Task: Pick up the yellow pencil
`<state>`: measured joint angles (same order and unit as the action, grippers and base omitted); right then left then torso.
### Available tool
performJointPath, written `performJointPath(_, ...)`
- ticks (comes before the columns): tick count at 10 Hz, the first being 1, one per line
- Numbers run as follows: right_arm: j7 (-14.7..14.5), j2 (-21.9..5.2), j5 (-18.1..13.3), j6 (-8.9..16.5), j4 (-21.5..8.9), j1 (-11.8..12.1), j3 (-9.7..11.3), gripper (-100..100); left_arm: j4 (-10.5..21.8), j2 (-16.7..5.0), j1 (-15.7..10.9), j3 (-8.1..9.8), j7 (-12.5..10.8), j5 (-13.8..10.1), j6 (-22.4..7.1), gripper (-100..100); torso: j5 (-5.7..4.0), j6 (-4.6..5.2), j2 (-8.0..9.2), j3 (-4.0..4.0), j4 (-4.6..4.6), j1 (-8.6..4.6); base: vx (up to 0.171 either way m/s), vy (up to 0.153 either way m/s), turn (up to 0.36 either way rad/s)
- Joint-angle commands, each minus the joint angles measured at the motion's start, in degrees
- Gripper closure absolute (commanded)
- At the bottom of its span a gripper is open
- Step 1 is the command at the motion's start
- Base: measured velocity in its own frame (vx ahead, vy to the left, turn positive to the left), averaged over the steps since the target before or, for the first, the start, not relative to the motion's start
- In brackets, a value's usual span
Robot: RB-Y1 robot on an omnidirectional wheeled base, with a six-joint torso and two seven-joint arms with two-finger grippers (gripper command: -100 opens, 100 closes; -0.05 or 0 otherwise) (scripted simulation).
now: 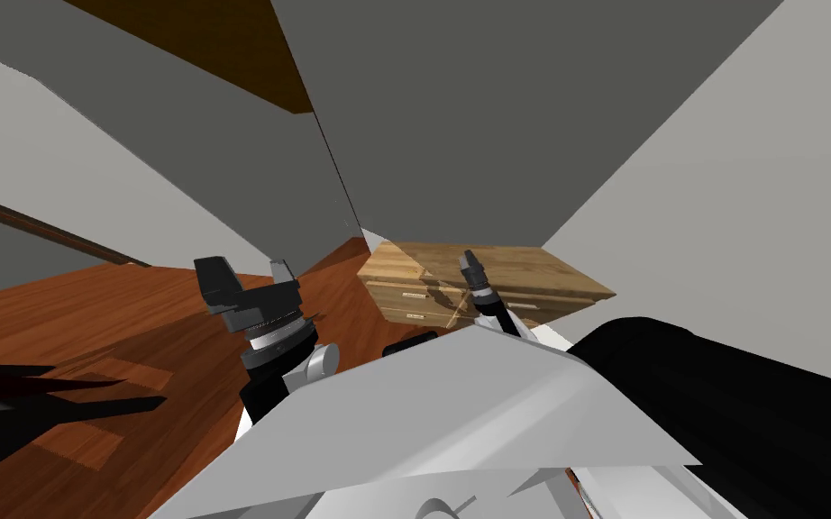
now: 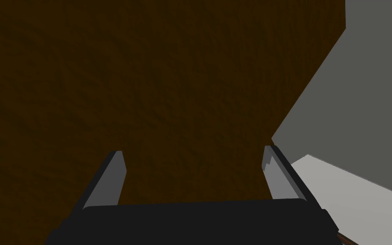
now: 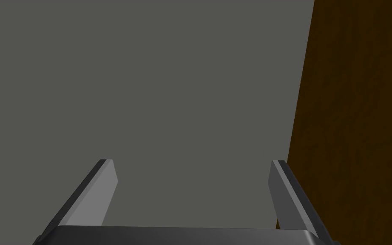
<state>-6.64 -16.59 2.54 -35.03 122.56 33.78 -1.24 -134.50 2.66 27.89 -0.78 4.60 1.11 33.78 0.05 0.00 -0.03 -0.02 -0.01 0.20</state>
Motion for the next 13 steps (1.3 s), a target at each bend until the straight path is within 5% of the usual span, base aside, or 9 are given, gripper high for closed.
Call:
performJointPath(1,-0.7,-2.9,-0.6,-0.2,-1.4,1.0,-0.1,-100,0.0,0.0,0.0,0.00,0.0,0.0,0.0,0,0.00,0.00,0.00,0.00,0.00,0.00,0.015,0.074,0.087)
performJointPath(13,-4.9,-23.2,-4.2,-0.7,-9.8,6.3,-0.9,-100,0.0,0.0,0.0,0.00,0.0,0.0,0.0,0,0.02,0.01,-0.02,-0.01,0.00,0.05,0.026,0.074,0.089)
